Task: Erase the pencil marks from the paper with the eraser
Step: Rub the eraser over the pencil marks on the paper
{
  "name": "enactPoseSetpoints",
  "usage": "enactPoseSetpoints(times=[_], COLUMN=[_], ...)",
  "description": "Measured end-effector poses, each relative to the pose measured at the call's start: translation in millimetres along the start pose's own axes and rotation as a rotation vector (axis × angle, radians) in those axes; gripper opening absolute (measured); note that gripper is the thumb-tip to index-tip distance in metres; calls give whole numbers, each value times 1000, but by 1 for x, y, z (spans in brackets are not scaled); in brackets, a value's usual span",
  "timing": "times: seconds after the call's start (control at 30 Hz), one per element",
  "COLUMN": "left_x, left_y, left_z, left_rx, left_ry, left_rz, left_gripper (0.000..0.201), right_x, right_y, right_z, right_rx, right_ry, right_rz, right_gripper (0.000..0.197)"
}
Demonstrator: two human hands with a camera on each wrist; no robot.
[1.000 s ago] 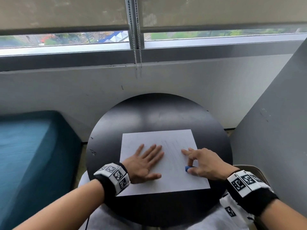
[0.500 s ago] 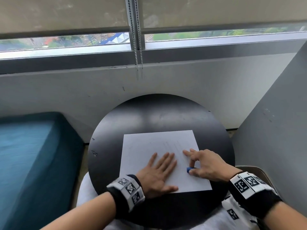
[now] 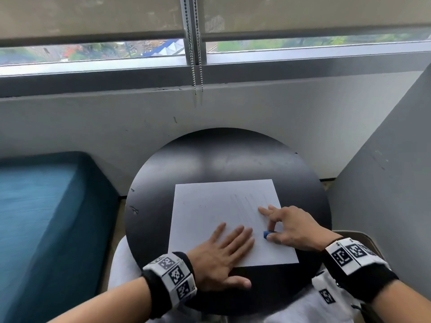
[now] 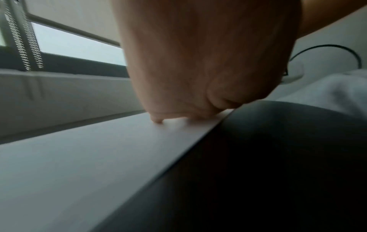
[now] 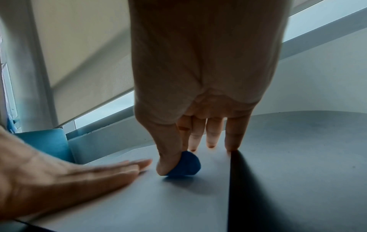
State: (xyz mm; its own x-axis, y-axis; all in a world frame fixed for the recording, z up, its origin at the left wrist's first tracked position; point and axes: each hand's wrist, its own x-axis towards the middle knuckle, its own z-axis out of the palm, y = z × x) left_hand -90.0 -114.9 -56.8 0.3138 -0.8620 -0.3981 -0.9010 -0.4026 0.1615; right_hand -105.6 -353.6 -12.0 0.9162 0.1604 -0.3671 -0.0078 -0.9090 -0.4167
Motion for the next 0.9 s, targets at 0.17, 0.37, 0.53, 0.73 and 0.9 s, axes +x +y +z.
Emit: enactPoseSetpoints(times=[0.17,0.37,0.53,0.73,0.9], left_x=[-1,4,25,28,12], left_y=[-47,-60,-4,-50,-76], left_z=[-15,-36,-25,-37,-40], left_rx=[-75,-138,-45,-137,-226], left_ry=[-1,-1,-51,-20,21], left_rz=[-249,-491,-182,-488,-696], left_gripper=[121,140,119,83,104], right_x=[0,-1,-1,0,-3], right_y=[0,-1,-3,-2,-5], right_z=[1,-2,-3,-1,-2], right_rx=[9,8,-4,0,8], right_ry=[-1,-9,2,-10,-14], right_rz=[8,7,8,15,14], right_gripper=[24,20,23,22,19])
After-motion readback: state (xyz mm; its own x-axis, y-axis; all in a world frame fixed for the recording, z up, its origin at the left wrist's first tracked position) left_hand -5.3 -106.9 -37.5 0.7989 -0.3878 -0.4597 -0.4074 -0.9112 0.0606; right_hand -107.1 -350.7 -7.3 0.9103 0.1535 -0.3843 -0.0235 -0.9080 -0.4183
